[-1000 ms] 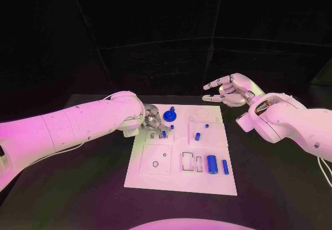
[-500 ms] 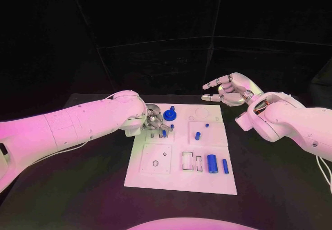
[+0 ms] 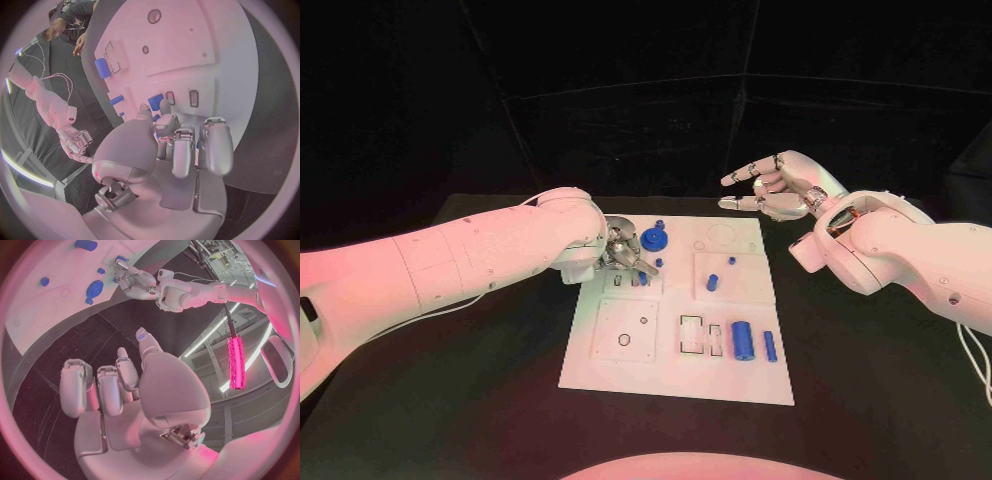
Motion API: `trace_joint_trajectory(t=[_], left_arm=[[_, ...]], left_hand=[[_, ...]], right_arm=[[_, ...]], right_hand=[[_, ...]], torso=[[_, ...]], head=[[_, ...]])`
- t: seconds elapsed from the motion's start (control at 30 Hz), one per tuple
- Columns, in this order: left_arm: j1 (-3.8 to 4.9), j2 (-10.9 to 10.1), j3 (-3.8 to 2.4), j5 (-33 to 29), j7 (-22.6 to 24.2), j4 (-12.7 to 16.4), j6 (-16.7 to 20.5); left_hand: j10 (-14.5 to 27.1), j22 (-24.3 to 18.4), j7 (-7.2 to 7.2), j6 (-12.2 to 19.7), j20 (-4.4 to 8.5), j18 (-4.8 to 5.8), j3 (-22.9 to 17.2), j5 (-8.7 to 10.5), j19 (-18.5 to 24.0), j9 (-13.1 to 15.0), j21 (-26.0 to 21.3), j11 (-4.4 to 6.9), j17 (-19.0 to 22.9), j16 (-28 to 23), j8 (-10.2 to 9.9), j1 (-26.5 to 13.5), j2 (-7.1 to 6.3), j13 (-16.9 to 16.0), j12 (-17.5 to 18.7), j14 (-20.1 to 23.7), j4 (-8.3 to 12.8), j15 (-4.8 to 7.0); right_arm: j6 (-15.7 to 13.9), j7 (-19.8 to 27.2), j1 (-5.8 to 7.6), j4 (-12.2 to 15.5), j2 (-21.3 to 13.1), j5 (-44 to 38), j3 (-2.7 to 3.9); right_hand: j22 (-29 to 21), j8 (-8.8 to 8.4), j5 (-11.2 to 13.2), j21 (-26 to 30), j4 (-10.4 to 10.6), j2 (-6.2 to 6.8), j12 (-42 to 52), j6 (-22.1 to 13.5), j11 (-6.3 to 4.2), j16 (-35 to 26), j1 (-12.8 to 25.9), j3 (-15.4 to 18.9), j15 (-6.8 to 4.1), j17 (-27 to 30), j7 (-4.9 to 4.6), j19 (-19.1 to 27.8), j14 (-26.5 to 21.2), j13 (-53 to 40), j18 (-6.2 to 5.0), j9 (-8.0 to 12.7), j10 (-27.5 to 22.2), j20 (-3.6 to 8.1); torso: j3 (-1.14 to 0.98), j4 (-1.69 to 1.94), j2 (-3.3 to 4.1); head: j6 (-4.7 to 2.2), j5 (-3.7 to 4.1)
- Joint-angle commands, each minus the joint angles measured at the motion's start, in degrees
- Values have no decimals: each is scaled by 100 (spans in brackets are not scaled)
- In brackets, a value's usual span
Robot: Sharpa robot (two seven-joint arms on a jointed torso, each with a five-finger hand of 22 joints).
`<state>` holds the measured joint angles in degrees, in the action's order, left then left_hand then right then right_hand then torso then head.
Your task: Assemble the parts on the task board
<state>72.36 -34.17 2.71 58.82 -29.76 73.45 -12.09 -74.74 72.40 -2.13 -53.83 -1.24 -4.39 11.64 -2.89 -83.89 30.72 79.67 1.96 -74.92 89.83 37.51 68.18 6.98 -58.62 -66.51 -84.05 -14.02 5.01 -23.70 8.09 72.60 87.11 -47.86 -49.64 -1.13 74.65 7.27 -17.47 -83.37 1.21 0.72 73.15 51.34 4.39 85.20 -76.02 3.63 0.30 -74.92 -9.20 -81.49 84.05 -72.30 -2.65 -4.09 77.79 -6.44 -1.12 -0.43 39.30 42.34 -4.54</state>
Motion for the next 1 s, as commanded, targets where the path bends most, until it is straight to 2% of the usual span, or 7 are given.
trace_joint_trajectory(t=[0.03,0.6,0.77,0.9,0.93,0.97,1.0], left_arm=[[11,9,-2,36,-24,8,-71],[13,19,-2,-9,-15,31,-88],[12,-9,-2,-108,-11,79,-36],[12,-54,-2,-223,0,136,68],[11,-68,-2,-248,5,154,107],[11,-80,-2,-268,9,169,142],[11,-97,-3,-293,14,189,188]], left_hand=[[-20,-1,12,59,47,99,-81,10,-31,42,10,3,-1508,17,36,176,27,-9,-33,-595,122,47],[0,-60,55,173,69,83,-636,2,6,136,-38,45,-1508,17,6,721,149,0,-9,-595,552,77],[64,-118,33,289,91,68,-1439,-63,33,109,-85,40,-1508,17,-143,1168,263,48,73,-595,953,87],[55,-121,-18,278,50,69,-2218,-77,37,137,-99,14,-1508,17,-189,984,21,71,103,-595,1113,60],[49,-120,-15,269,58,62,-2485,-81,37,153,-103,21,-1508,17,-191,887,-71,75,106,-595,1150,31],[35,-119,-15,251,86,44,-2969,-68,38,188,-111,-13,-1508,17,-193,653,-265,82,110,-595,1189,-9],[33,-120,-15,247,77,47,-3057,-71,38,196,-113,-8,-1508,17,-189,619,-287,84,109,-595,1197,-3]], right_arm=[[49,5,12,0,15,6,3],[51,-6,12,-11,23,6,3],[57,-6,12,-20,33,6,3],[61,-5,12,-26,40,6,3],[62,-5,12,-27,40,6,3],[62,-5,12,-28,41,6,3],[63,-4,12,-29,42,6,3]], right_hand=[[-4,32,-33,21,-5,-57,-19,0,-22,-29,-2,40,-47,-445,-6,10,355,7,-73,7,2,42],[-4,36,-45,22,-20,-81,-16,-1,-24,-28,-34,30,-49,-450,-5,8,356,6,-73,8,6,43],[-4,36,-45,22,-20,-81,-16,-1,-24,-28,-34,30,-49,-450,-5,8,356,6,-73,8,6,43],[-4,36,-45,22,-20,-81,-16,-1,-24,-28,-34,30,-49,-450,-5,8,356,6,-73,8,6,43],[-4,36,-45,22,-20,-81,-16,-1,-24,-28,-34,30,-49,-450,-5,8,356,6,-73,8,6,43],[-4,36,-45,22,-20,-81,-16,-1,-24,-28,-34,30,-49,-450,-5,8,356,6,-73,8,6,43],[-4,36,-45,22,-20,-81,-16,-1,-24,-28,-34,30,-49,-450,-5,8,356,6,-73,8,6,43]], torso=[[1,-1,3],[0,4,1],[3,0,2],[3,1,3],[3,2,3],[3,5,4],[2,7,3]], head=[[9,3],[19,6],[24,16],[27,14],[27,13],[31,12],[33,10]])
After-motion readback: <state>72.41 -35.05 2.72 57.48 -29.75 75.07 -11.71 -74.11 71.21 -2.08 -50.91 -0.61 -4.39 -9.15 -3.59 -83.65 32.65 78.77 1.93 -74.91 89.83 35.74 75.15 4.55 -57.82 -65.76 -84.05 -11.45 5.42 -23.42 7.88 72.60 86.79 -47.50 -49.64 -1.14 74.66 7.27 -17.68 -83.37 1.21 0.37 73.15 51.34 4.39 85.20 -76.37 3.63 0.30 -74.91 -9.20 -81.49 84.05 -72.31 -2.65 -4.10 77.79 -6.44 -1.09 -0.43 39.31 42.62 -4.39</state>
